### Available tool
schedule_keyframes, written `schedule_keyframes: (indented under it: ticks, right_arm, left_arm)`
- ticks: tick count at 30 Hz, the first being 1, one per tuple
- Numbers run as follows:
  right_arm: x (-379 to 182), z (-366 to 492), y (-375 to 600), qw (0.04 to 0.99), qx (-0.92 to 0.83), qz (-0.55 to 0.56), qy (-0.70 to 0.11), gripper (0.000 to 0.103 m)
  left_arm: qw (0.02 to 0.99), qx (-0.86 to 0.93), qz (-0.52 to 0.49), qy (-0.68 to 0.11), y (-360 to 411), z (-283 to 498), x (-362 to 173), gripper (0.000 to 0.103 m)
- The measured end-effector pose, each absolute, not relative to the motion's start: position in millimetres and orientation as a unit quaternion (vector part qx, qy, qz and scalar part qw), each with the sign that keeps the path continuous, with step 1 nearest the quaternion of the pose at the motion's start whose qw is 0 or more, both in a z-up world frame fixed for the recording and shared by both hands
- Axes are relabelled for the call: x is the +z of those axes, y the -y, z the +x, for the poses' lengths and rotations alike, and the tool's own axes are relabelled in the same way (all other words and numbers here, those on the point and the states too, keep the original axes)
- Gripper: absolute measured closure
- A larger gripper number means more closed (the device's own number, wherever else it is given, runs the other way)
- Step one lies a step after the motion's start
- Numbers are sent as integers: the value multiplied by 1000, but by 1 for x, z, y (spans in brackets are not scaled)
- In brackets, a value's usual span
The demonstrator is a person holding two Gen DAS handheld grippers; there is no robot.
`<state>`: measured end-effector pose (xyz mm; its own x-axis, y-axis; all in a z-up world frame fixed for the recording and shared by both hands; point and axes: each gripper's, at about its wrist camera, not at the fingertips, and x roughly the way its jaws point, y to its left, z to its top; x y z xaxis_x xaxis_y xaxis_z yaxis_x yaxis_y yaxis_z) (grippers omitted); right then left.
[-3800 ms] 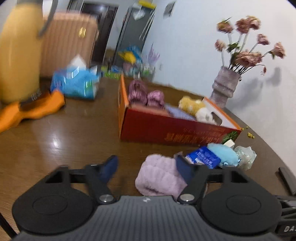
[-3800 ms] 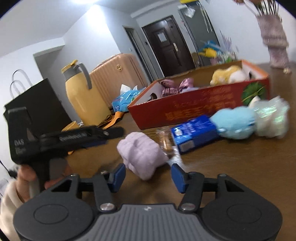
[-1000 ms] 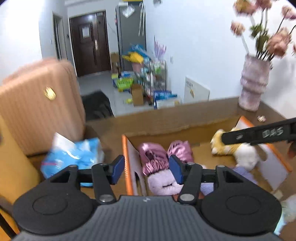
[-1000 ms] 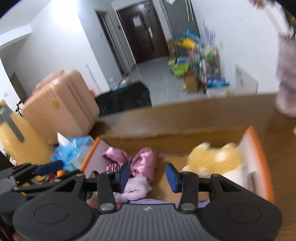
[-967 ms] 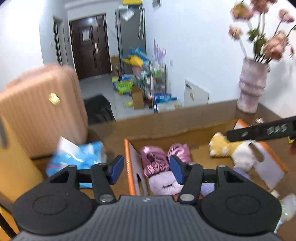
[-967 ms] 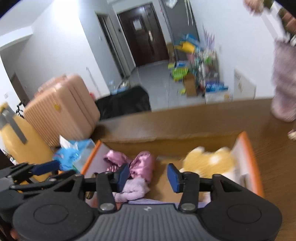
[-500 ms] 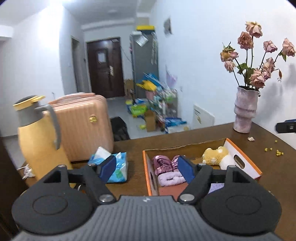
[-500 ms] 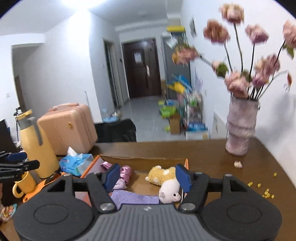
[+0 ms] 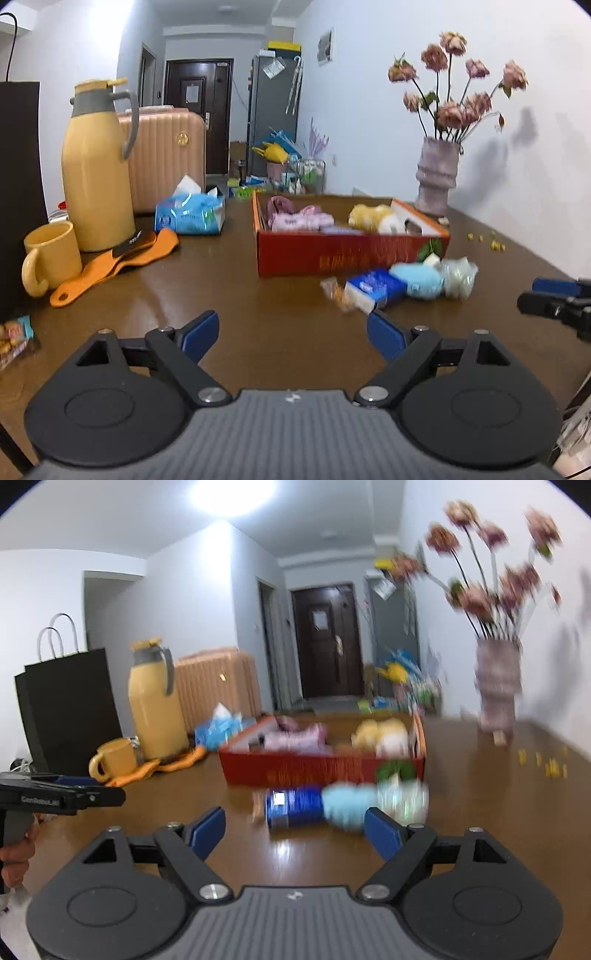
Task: Organize soft objects
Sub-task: 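Withdraw both tools from the box toward the light blue plush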
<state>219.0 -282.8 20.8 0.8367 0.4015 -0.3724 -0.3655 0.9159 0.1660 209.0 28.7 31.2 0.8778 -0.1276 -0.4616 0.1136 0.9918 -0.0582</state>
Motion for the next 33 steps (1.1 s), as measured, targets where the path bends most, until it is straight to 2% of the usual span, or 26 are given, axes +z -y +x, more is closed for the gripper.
schedule_keyframes:
  ticks: [7, 11, 15, 25, 26, 30, 33]
  right_arm:
    - [-10, 223, 288, 948, 188, 72, -245, 27]
    - [-13, 240, 296, 945, 196, 94, -243, 40]
    - [-19, 268, 300, 943, 190, 114, -248, 56]
    - [-29, 336, 342, 950, 117, 158, -245, 56]
    - [-29, 341, 344, 949, 121, 163, -243, 58]
    - [-21, 342, 353, 952, 111, 197, -206, 81]
    - [-21, 343, 355, 940, 155, 221, -210, 83]
  left_arm:
    - [961, -91, -14, -261, -6, 234, 14, 12]
    - [959, -106, -25, -262, 18, 263, 6, 14]
    - [950, -125, -45, -281, 36, 297, 1, 25]
    - [938, -203, 5, -279, 111, 367, -2, 25]
    - [938, -208, 11, -279, 117, 375, -4, 25]
    - [928, -213, 24, -303, 128, 408, -11, 27]
    - [914, -227, 24, -335, 127, 430, -20, 27]
